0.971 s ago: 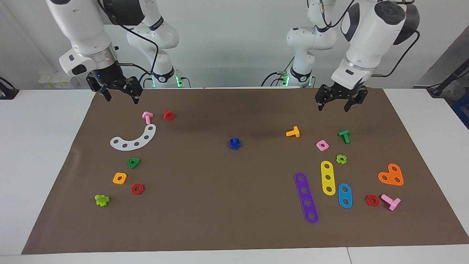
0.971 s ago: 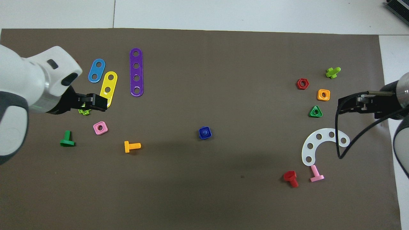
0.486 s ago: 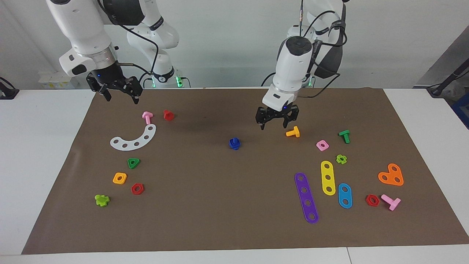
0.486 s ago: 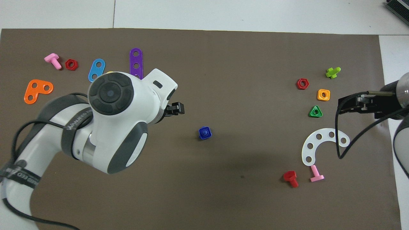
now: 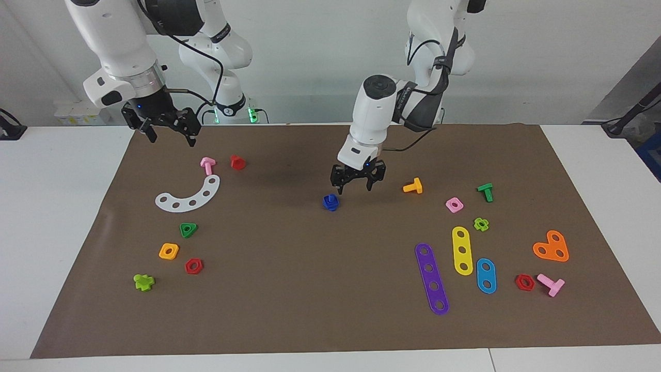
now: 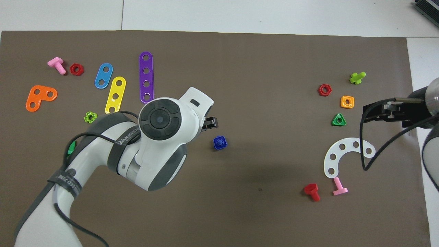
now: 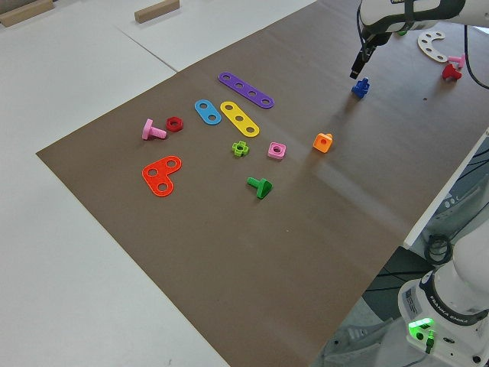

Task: Unscrew and place screws in storage area

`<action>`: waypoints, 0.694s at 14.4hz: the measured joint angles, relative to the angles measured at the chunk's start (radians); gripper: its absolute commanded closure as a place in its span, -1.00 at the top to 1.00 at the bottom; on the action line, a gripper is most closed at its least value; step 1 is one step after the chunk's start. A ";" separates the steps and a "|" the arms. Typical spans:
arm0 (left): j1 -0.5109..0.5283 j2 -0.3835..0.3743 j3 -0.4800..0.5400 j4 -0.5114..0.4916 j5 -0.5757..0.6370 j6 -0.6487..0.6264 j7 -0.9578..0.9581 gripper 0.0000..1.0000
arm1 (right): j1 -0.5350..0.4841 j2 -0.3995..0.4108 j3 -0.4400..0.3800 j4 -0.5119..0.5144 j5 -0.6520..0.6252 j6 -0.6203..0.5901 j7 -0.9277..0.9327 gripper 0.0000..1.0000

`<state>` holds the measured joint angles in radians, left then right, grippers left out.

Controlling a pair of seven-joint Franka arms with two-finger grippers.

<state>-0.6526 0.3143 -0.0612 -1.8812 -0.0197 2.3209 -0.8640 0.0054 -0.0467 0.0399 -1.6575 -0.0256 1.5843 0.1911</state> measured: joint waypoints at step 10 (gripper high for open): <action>-0.040 0.065 0.001 -0.009 0.000 0.046 -0.037 0.08 | 0.000 0.000 0.000 0.000 0.000 0.000 0.000 1.00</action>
<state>-0.6924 0.3789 -0.0605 -1.8900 -0.0196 2.3668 -0.9014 0.0054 -0.0467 0.0399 -1.6575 -0.0256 1.5843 0.1911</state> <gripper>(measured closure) 0.454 0.000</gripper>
